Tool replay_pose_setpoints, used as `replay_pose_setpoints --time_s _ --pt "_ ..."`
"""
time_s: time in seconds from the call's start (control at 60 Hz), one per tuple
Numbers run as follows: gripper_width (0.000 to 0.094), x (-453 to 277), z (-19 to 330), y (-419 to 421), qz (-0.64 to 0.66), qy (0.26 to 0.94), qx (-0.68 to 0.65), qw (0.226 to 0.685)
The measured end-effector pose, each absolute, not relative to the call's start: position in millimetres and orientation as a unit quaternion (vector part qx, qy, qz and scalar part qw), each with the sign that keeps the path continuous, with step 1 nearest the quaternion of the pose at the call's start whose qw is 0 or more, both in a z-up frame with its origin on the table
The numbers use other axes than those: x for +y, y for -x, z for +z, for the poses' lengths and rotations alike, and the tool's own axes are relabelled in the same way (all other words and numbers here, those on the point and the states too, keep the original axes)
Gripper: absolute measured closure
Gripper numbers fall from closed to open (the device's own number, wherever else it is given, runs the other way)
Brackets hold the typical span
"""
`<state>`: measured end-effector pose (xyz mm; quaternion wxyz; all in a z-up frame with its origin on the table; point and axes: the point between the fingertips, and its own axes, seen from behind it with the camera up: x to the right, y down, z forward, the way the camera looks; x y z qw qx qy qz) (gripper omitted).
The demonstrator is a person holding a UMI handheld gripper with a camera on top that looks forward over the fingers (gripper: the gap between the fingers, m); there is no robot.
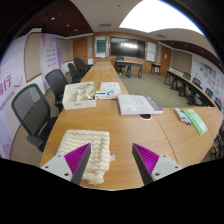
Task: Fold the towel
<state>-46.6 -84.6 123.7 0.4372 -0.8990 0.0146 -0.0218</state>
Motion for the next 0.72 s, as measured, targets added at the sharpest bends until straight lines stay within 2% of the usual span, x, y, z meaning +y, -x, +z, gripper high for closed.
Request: replay_pose_setpoints --time_s 0.333,0.517,0.717 --pt "0.0080 -220 221 96 -0.052 0.876 0.003 0.479" --pt "0.0083 -305 240 121 -0.058 0.880 -0.010 0.472" --pt "0.0078 -355 256 135 -0.056 0.874 -0.023 0.482"
